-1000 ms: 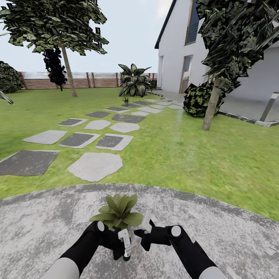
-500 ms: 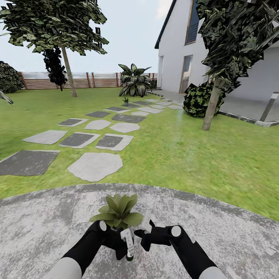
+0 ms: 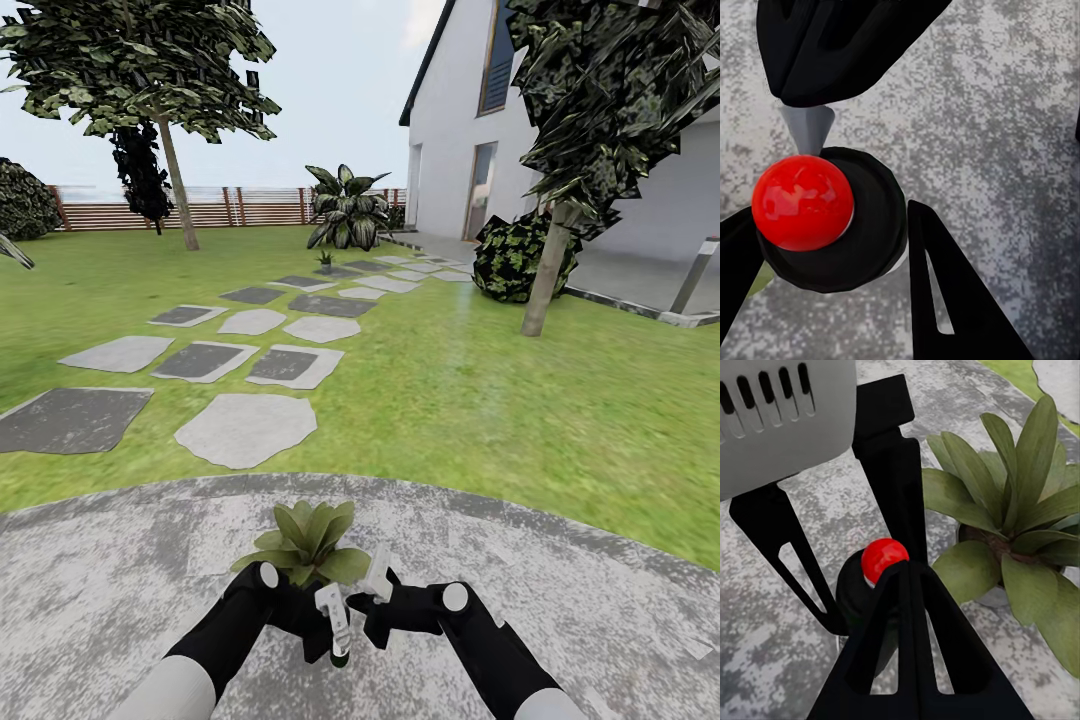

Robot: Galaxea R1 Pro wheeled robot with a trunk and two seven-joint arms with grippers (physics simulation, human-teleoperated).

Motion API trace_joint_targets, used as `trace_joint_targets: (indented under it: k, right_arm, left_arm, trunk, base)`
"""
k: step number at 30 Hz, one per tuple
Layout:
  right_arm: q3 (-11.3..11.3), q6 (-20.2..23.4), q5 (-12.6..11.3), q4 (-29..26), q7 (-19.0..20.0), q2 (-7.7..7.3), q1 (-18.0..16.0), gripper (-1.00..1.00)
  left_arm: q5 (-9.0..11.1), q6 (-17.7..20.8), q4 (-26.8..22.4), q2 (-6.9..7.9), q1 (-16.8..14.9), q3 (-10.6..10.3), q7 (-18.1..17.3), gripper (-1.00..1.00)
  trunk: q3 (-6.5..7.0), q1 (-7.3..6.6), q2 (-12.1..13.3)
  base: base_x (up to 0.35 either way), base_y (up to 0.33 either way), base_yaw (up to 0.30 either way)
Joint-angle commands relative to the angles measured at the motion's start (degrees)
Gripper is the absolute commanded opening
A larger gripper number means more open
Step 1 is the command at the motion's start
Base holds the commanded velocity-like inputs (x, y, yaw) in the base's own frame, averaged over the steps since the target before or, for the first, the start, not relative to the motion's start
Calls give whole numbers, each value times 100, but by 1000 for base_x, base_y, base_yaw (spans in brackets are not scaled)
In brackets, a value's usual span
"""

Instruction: Pick up the pesticide atomizer in the garden and spray insectifuge to fully cover both potted plants in the garden.

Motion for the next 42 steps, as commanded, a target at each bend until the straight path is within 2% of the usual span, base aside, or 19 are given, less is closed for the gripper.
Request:
trace_joint_targets:
  k: [1, 31, 36, 38, 42]
  right_arm:
    - [-6, -49, 58, -3, 7, 1, -3, -100]
    - [-15, -54, 60, 15, 7, -34, -2, -100]
    - [-13, -54, 60, 14, 7, -35, -2, -100]
    - [-12, -54, 60, 11, 7, -35, -2, -100]
    - [-14, -54, 60, 15, 7, -35, -2, -100]
  left_arm:
    - [-5, 60, -11, -1, -2, -2, -27, -100]
    - [-15, 64, 5, -29, -2, -1, -56, -100]
    - [-101, 64, 21, 36, 6, -15, -30, -100]
    - [-219, 65, 18, 82, 8, -12, -29, -100]
    - [-607, 69, 19, 269, 45, 18, -28, -100]
  trunk:
    - [-5, -1, -2]
    - [-5, -1, -2]
    - [-5, -1, -2]
    - [-5, -1, -2]
    - [-5, -1, -2]
  base:
    - [0, 0, 0]
    - [0, 0, 0]
    - [0, 0, 0]
    - [0, 0, 0]
    - [0, 0, 0]
